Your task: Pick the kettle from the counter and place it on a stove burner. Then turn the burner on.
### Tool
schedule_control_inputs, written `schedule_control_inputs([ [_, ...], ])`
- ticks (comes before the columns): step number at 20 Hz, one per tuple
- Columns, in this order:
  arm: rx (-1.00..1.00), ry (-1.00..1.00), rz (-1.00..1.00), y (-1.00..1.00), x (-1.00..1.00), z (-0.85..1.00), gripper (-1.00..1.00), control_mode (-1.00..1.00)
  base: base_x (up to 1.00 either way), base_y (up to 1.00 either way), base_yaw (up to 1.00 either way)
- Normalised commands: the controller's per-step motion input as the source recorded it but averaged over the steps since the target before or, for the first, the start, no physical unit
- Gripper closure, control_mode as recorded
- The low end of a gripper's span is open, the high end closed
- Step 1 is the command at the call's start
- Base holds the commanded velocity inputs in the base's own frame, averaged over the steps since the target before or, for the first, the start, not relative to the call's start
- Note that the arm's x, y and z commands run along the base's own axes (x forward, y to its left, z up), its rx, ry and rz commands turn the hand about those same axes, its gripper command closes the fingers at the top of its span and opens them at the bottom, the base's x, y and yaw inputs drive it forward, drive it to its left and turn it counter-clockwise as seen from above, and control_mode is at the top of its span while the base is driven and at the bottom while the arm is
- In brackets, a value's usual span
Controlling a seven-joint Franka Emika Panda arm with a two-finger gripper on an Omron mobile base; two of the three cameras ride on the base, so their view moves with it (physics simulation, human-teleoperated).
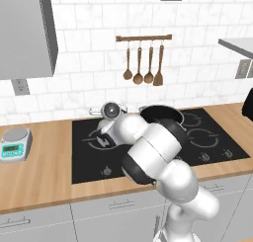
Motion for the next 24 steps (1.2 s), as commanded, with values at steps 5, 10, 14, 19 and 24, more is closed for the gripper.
schedule_control_inputs([
  [5,0.0,0.0,0.0,0.08,0.1,-0.03,1.0,-1.0,0.0,0.0,0.0],
  [10,0.0,0.0,0.0,0.03,0.11,-0.03,-1.0,-1.0,0.0,0.0,0.0],
  [14,0.0,0.0,0.0,0.0,0.07,-0.02,-1.0,-1.0,0.0,0.0,0.0],
  [19,0.0,0.0,0.0,0.0,-0.01,0.0,-1.0,-1.0,0.0,0.0,0.0],
  [24,0.0,0.0,0.0,0.0,-0.28,0.13,-1.0,-1.0,0.0,0.0,0.0],
])
